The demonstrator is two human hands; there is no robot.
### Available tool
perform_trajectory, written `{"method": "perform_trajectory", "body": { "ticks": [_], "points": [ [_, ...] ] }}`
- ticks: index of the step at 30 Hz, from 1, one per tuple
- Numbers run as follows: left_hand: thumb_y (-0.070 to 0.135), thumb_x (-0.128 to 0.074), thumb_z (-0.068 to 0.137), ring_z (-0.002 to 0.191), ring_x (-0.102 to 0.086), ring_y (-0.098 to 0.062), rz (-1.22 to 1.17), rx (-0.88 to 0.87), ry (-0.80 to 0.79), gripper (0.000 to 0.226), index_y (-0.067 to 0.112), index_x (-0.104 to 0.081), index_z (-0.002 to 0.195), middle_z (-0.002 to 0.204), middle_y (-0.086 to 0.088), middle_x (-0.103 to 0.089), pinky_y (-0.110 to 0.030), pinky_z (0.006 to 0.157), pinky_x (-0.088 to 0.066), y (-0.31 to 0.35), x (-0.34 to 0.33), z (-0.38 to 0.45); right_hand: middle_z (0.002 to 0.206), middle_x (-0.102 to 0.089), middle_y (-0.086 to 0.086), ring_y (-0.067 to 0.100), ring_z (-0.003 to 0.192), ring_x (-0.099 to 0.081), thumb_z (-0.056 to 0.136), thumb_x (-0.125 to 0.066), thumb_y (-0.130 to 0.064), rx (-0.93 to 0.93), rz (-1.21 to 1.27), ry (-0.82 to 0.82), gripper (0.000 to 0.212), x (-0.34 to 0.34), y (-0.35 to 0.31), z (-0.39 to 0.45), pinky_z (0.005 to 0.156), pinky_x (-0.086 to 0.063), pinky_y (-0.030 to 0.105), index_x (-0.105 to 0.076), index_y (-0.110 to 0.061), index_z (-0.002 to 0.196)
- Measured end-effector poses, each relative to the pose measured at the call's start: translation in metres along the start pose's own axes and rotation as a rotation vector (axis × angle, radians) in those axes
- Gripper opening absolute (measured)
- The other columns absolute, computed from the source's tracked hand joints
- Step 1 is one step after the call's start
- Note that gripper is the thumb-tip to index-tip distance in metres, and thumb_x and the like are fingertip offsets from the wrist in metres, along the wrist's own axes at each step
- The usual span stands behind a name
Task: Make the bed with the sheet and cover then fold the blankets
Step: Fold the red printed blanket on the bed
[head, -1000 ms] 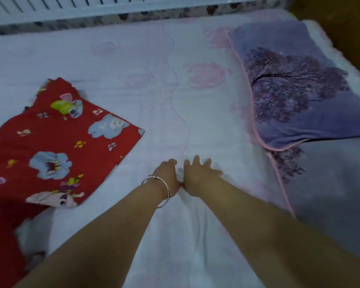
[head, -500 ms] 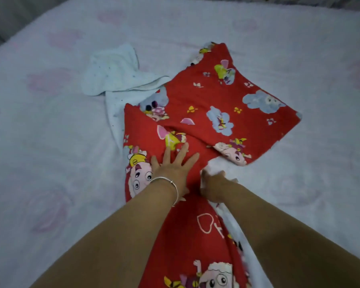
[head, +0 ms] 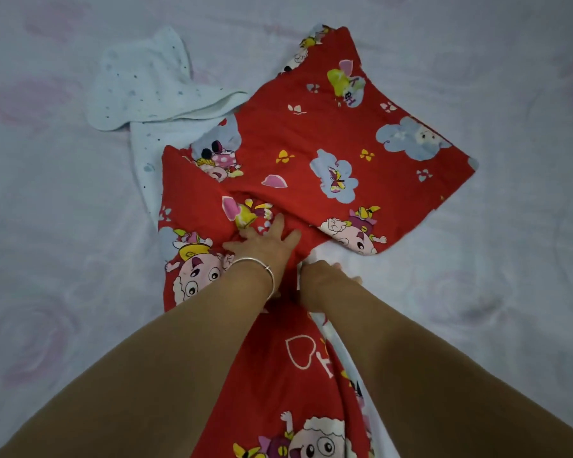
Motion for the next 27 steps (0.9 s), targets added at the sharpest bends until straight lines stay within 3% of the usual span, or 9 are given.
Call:
{"method": "perform_trajectory", "body": {
  "ticks": [3, 8, 11, 14, 16, 19, 21, 24, 27],
  "points": [
    [0.027, -0.082, 0.066, 0.132, -0.024, -0.05, -0.005, 0.023, 0.042, 0.099, 0.031, -0.018, 0.141, 0.153, -0.002, -0.001, -0.066, 0.096, -0.039, -0.002, 0.001, -0.003, 0.147, -0.037, 0.011, 0.039, 0.139, -0.028, 0.095, -0.047, -0.023, 0.065, -0.008, 0.023, 0.057, 0.001, -0.002, 0.005, 0.111, -0.027, 0.059, -0.025, -0.019, 0.147],
    [0.025, -0.078, 0.071, 0.128, -0.029, -0.044, -0.031, 0.029, 0.131, 0.083, 0.025, -0.026, 0.136, 0.147, -0.006, -0.014, -0.058, 0.095, -0.044, 0.001, 0.002, -0.018, 0.159, -0.009, 0.006, 0.038, 0.147, 0.009, 0.095, -0.045, -0.011, 0.04, -0.062, -0.005, 0.078, -0.01, 0.006, -0.008, 0.109, -0.007, 0.069, 0.005, -0.03, 0.151],
    [0.027, -0.073, 0.077, 0.119, -0.037, -0.039, -0.058, -0.001, 0.221, 0.068, 0.023, -0.033, 0.131, 0.138, -0.007, -0.029, -0.048, 0.092, -0.048, -0.015, 0.002, -0.038, 0.153, -0.029, 0.012, 0.043, 0.141, -0.023, 0.094, -0.046, -0.039, 0.122, 0.031, -0.01, 0.058, -0.012, 0.001, -0.012, 0.11, -0.023, 0.063, -0.028, -0.021, 0.147],
    [0.027, -0.069, 0.08, 0.113, -0.043, -0.037, -0.089, -0.025, 0.298, 0.06, 0.024, -0.035, 0.13, 0.131, -0.006, -0.037, -0.042, 0.091, -0.046, -0.036, -0.003, -0.063, 0.149, -0.038, 0.013, 0.035, 0.139, -0.032, 0.083, -0.043, -0.069, 0.145, 0.032, -0.005, 0.082, -0.012, 0.006, -0.031, 0.114, -0.026, 0.05, -0.031, -0.018, 0.146],
    [0.027, -0.065, 0.084, 0.113, -0.045, -0.037, -0.103, -0.077, 0.335, 0.067, 0.03, -0.029, 0.139, 0.135, -0.006, -0.039, -0.041, 0.096, -0.043, -0.051, -0.007, -0.076, 0.151, -0.036, 0.007, 0.029, 0.14, -0.032, 0.081, -0.048, -0.069, 0.115, 0.184, -0.073, 0.087, -0.023, 0.005, -0.054, 0.11, -0.032, 0.039, -0.029, -0.017, 0.148],
    [0.027, -0.06, 0.088, 0.116, -0.045, -0.037, -0.155, -0.134, 0.39, 0.078, 0.04, -0.01, 0.147, 0.141, -0.008, -0.035, -0.042, 0.1, -0.039, -0.072, -0.008, -0.095, 0.142, -0.048, 0.001, 0.027, 0.132, -0.043, 0.065, -0.067, -0.068, 0.058, 0.418, -0.214, 0.091, -0.055, 0.004, -0.084, 0.096, -0.045, 0.043, -0.044, -0.021, 0.139],
    [0.025, -0.061, 0.087, 0.116, -0.045, -0.038, -0.16, -0.175, 0.447, 0.076, 0.037, -0.016, 0.147, 0.14, -0.009, -0.036, -0.043, 0.101, -0.039, -0.095, -0.009, -0.114, 0.15, -0.04, -0.001, 0.024, 0.136, -0.04, 0.06, -0.074, -0.065, 0.044, 0.38, -0.152, 0.104, -0.079, -0.016, -0.1, 0.099, -0.041, 0.038, -0.029, -0.028, 0.147],
    [0.024, -0.066, 0.081, 0.112, -0.048, -0.04, -0.106, -0.177, 0.419, 0.054, 0.025, -0.048, 0.132, 0.132, -0.011, -0.042, -0.044, 0.099, -0.043, -0.154, -0.042, -0.138, 0.159, -0.018, 0.005, 0.026, 0.144, -0.025, 0.07, -0.07, -0.06, -0.028, 0.197, 0.071, 0.112, -0.111, -0.058, -0.116, 0.114, -0.029, 0.035, -0.007, -0.019, 0.152],
    [0.029, -0.062, 0.084, 0.115, -0.047, -0.04, -0.07, -0.144, 0.328, 0.043, 0.03, -0.054, 0.126, 0.128, -0.011, -0.046, -0.044, 0.101, -0.043, -0.217, -0.076, -0.151, 0.159, -0.002, 0.007, 0.033, 0.146, -0.011, 0.068, -0.07, -0.062, -0.057, 0.142, 0.274, 0.115, -0.133, -0.106, -0.125, 0.116, -0.024, 0.048, -0.001, -0.024, 0.151]
  ]
}}
Point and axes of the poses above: each hand's wrist, its own z-axis towards the middle knuckle, its own x-axis out of the back of the hand, y = z × x, the point moved 10 cm from there along z, towards the middle knuckle
